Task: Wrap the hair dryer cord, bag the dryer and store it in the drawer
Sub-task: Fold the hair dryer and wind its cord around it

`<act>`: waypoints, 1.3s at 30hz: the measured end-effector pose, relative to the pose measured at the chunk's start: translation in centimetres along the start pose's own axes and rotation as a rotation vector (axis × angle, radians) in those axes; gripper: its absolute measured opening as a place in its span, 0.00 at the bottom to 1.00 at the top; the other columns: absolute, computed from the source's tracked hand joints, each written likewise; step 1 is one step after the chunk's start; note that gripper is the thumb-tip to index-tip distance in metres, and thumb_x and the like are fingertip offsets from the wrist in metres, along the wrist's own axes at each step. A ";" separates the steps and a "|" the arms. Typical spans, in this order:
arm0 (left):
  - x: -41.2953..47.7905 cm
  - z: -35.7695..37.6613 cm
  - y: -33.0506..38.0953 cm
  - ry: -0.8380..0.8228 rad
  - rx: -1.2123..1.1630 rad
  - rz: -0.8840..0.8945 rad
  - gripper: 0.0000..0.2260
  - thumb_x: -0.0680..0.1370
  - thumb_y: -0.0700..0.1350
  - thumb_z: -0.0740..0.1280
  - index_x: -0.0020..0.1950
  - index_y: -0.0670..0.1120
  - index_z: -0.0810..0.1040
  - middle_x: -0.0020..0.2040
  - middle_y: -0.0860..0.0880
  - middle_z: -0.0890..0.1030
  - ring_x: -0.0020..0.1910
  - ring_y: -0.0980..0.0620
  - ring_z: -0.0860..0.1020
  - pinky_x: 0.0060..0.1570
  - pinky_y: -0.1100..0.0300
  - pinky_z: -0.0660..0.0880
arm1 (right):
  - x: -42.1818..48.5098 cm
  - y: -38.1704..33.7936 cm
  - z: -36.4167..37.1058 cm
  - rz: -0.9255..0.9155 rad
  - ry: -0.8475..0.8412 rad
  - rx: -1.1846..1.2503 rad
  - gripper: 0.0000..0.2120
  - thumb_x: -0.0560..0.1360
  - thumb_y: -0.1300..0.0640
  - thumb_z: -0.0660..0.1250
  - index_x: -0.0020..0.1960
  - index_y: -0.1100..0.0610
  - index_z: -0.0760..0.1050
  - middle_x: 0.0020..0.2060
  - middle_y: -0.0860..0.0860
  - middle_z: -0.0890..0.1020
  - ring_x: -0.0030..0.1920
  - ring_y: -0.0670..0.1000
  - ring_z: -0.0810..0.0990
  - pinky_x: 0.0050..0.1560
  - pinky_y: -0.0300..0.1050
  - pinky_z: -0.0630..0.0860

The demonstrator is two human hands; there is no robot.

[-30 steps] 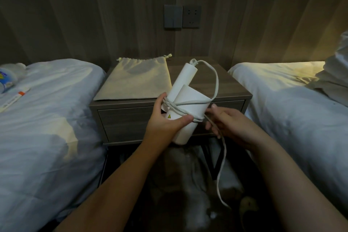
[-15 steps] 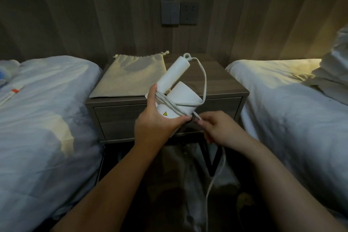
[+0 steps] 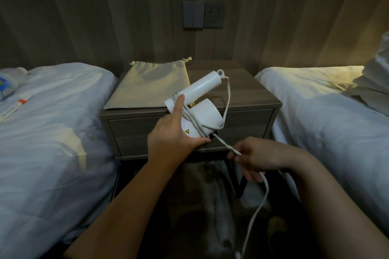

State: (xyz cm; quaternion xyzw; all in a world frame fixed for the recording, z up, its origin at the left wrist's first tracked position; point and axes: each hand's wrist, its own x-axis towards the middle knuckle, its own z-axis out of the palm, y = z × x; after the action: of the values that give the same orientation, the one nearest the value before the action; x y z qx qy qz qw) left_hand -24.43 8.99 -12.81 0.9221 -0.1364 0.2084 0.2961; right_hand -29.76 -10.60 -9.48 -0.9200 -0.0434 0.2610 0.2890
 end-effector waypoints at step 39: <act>-1.0 2.1 -1.0 -0.360 0.292 0.479 0.52 0.61 0.70 0.69 0.74 0.60 0.41 0.56 0.48 0.78 0.54 0.49 0.75 0.52 0.52 0.75 | -0.9 0.4 -1.1 -0.290 0.322 0.220 0.13 0.72 0.69 0.67 0.51 0.54 0.81 0.41 0.53 0.85 0.42 0.43 0.83 0.45 0.33 0.76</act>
State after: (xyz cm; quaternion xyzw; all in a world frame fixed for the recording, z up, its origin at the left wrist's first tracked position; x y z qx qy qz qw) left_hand -24.30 8.67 -15.33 0.9187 -0.3678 0.1233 0.0745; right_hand -30.03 -11.66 -8.55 -0.8969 -0.0995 0.0697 0.4252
